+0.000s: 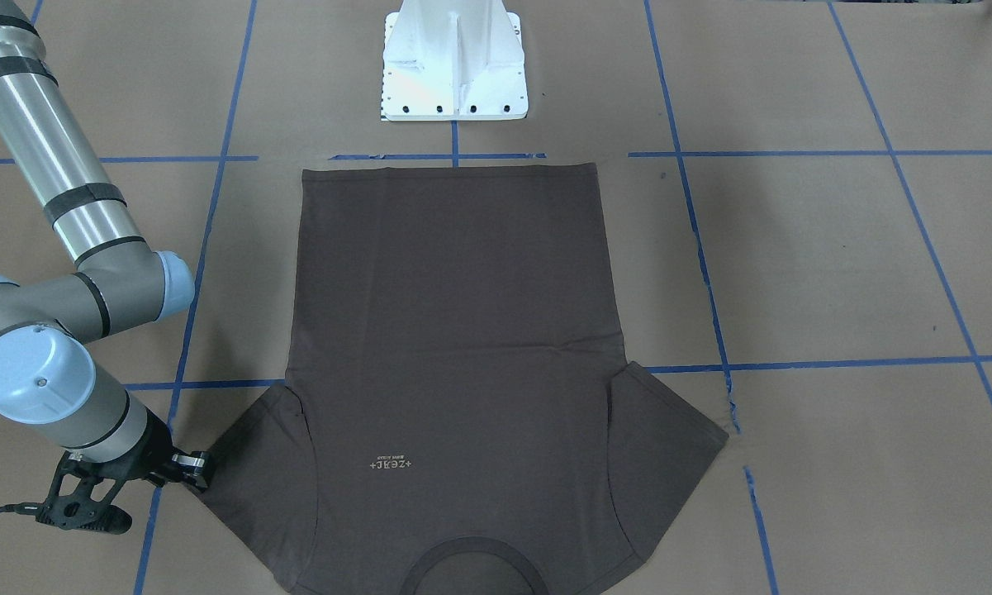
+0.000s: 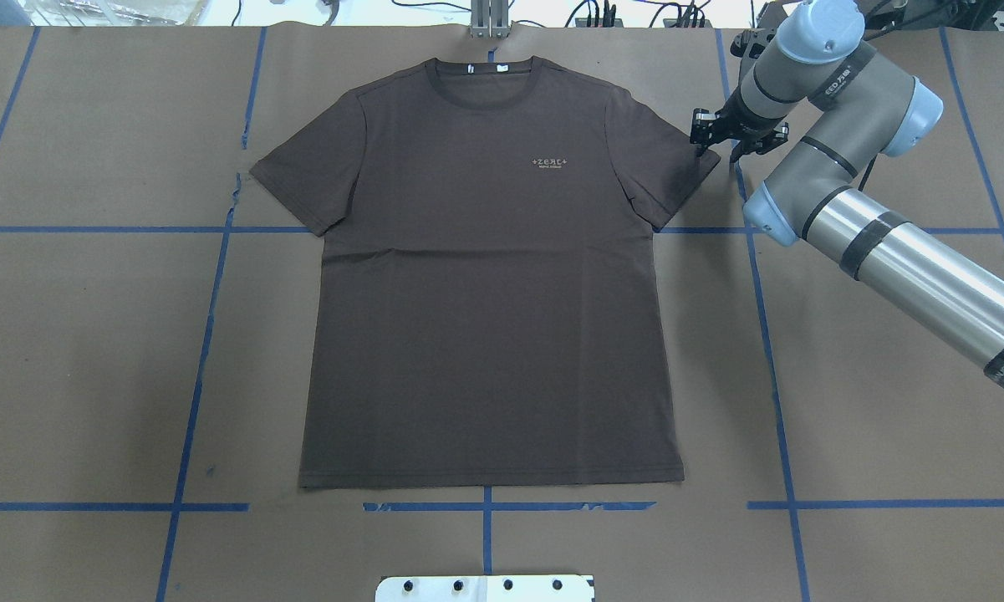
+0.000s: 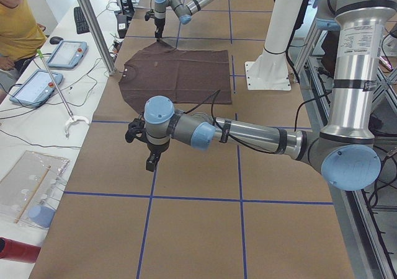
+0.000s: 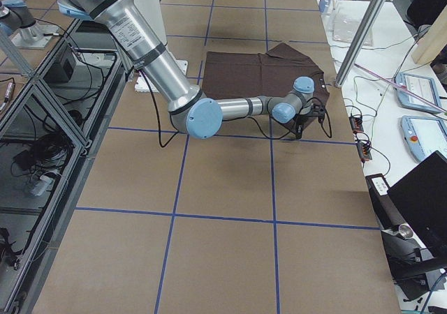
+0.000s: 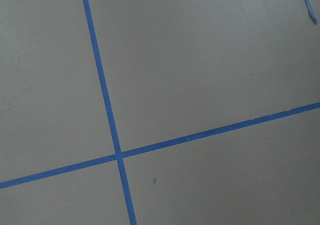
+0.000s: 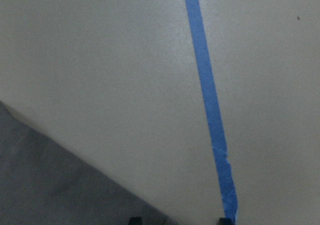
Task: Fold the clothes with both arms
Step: 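Grasp the sleeve with the right gripper and fold it onto the shirt body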
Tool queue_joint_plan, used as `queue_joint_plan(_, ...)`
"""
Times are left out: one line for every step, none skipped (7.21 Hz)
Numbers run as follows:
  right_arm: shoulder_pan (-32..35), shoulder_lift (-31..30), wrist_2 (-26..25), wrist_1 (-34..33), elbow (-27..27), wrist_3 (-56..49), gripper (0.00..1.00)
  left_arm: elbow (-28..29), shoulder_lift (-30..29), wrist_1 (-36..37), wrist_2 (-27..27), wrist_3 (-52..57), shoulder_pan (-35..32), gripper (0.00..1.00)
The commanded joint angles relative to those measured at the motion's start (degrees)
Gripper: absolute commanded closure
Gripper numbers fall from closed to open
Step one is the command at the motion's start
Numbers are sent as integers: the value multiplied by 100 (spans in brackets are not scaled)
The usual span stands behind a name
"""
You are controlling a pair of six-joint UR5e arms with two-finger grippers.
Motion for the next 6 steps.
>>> queue_joint_plan(-21, 0, 3, 0, -2, 0, 80, -3, 9, -1, 0, 1, 0, 0)
queue_joint_plan(-29, 0, 3, -9, -10, 9, 100, -3, 9, -1, 0, 1, 0, 0)
queue_joint_plan(-38, 9, 3, 0, -2, 0, 100, 5, 9, -1, 0, 10, 0, 0)
queue_joint_plan(-38, 131, 3, -9, 16, 17, 100, -12, 9, -1, 0, 1, 0, 0)
queue_joint_plan(-29, 193, 3, -9, 51, 26, 100, -21, 9, -1, 0, 1, 0, 0)
queue_joint_plan(-47, 316, 12, -35, 260, 209, 100, -21, 9, -1, 0, 1, 0, 0)
